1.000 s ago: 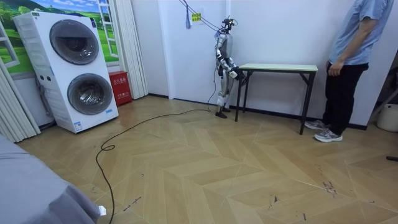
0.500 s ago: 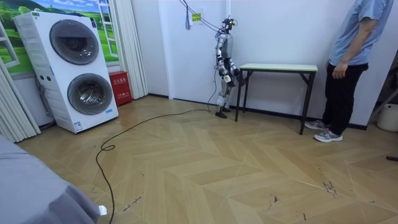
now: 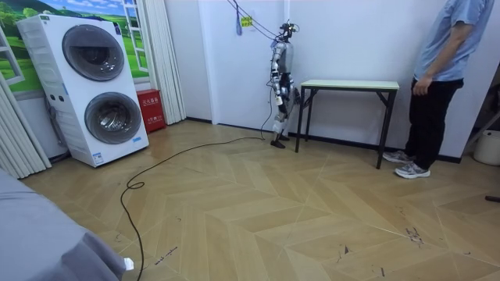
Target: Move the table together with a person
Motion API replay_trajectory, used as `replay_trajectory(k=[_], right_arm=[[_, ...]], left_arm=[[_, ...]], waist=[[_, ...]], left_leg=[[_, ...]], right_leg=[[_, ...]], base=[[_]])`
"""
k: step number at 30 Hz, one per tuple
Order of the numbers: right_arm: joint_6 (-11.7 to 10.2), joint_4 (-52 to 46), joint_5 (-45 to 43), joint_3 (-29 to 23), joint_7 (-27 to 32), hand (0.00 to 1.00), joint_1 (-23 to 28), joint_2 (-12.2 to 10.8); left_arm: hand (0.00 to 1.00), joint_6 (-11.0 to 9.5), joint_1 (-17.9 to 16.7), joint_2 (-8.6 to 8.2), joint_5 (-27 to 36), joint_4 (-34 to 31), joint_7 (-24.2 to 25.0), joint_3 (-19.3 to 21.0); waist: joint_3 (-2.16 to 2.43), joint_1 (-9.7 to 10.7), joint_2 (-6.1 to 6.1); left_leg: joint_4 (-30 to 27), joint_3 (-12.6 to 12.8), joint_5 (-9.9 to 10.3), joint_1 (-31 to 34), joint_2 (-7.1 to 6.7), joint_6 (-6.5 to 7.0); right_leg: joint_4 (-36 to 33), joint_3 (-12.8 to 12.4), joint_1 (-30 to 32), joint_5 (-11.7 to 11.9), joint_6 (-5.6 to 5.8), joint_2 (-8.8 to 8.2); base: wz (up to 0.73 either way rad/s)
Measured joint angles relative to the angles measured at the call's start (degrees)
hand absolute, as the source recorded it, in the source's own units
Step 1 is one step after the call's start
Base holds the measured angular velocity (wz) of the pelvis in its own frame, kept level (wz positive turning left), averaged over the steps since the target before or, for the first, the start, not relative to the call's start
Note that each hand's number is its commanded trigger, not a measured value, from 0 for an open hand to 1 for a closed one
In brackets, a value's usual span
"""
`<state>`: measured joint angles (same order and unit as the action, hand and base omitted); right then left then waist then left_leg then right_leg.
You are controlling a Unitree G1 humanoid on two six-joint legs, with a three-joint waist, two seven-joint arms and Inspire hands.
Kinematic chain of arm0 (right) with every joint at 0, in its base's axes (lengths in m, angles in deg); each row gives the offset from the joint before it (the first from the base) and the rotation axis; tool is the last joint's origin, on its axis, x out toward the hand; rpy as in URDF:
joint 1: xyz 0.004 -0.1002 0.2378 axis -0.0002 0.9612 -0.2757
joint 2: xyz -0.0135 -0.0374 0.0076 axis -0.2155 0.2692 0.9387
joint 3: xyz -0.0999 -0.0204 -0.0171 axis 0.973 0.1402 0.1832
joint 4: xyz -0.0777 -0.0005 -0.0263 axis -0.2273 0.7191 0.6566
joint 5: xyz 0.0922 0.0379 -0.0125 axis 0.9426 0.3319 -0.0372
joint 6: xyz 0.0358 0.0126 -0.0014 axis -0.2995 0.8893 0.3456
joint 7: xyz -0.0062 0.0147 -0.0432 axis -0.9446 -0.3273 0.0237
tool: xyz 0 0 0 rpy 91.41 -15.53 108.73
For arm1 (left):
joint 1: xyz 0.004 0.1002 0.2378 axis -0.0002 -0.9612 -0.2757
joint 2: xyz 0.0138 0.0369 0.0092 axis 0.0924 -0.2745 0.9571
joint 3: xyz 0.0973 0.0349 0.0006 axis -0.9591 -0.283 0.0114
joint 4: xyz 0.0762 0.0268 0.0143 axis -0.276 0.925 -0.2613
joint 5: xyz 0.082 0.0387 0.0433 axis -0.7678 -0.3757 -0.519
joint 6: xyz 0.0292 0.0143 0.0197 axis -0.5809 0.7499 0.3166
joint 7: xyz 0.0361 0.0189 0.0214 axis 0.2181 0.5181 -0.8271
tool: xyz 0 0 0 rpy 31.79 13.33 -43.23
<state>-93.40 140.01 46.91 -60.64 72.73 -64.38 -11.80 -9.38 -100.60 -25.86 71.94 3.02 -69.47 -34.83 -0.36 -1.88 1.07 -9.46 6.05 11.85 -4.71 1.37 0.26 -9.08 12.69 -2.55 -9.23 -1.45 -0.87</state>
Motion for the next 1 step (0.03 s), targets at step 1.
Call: replay_trajectory(k=[1], right_arm=[[0.09,0.48,-0.12,-0.67,0.2,0.0,0.0,-0.27]], left_arm=[[0.0,0.28,0.01,-0.35,-1.18,0.13,-0.22,1.44]], waist=[[0.02,0.11,0.03]], left_leg=[[0.02,-0.05,0.0,-0.11,0.0,0.0]], right_leg=[[0.42,0.03,-0.49,0.01,0.02,0.04]], base=[[0.0]])
